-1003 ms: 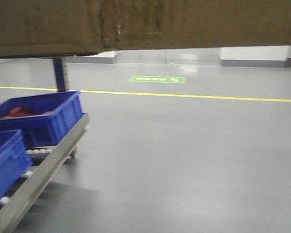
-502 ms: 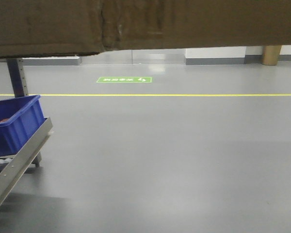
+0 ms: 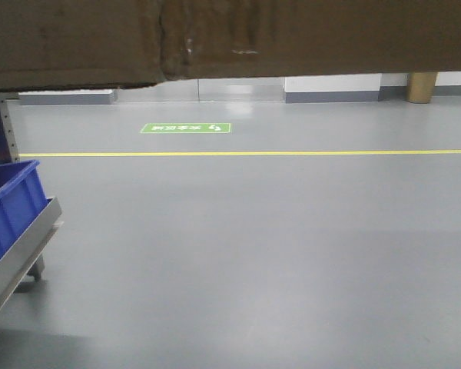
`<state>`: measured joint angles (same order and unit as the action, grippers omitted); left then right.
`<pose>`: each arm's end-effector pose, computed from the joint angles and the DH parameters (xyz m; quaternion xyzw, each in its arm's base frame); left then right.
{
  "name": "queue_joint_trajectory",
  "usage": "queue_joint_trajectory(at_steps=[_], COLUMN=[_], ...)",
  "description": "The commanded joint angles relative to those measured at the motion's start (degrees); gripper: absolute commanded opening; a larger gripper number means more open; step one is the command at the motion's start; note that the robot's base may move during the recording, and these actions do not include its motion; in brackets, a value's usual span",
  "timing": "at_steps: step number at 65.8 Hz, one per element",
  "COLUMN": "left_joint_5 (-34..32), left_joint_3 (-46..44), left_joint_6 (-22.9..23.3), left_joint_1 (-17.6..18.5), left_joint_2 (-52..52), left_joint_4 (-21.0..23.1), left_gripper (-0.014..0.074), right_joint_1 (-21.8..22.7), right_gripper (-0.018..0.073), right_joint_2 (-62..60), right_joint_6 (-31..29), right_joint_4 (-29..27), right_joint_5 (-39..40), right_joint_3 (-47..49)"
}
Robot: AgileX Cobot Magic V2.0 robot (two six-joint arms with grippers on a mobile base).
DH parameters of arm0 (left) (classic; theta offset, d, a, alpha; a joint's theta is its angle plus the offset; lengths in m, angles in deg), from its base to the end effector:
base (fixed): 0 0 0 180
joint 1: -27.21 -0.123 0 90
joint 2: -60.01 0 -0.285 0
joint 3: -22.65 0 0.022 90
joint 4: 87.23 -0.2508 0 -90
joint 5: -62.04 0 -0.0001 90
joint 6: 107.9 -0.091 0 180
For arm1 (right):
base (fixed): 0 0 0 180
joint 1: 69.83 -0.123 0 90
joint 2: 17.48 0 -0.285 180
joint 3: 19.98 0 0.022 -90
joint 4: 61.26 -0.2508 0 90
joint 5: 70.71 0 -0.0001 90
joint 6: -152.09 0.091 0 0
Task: Grab carton from right shelf to conveyor
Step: 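Hold the carton with both grippers while driving toward the red conveyor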
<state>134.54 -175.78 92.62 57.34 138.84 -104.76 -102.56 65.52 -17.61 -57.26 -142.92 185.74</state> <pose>0.2005 -0.0861 0.4871 0.0599 0.9042 -0.0319 0.4218 0.2005 0.1217 0.5022 -0.1713 0.8875 0.1242 0.4094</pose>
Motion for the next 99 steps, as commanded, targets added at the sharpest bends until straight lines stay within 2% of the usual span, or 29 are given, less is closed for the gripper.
queue_joint_trajectory(at_steps=[1,72,99], left_joint_5=[-2.5,-3.0,-3.5], left_joint_3=[-0.1,-0.1,-0.1], left_joint_6=[-0.3,-0.3,-0.3], left_joint_1=[0.6,0.6,0.6], left_joint_2=[-0.5,-0.5,-0.5], left_joint_4=[0.7,0.3,0.3], left_gripper=[-0.0013,-0.0013,-0.0013], right_joint_1=[-0.1,-0.1,-0.1], right_gripper=[-0.0071,-0.0071,-0.0071], right_joint_2=[-0.5,-0.5,-0.5], right_joint_6=[-1.0,-1.0,-1.0], right_joint_4=[0.2,0.0,0.0], right_joint_5=[2.2,2.2,10.8], right_joint_3=[0.3,0.3,0.3])
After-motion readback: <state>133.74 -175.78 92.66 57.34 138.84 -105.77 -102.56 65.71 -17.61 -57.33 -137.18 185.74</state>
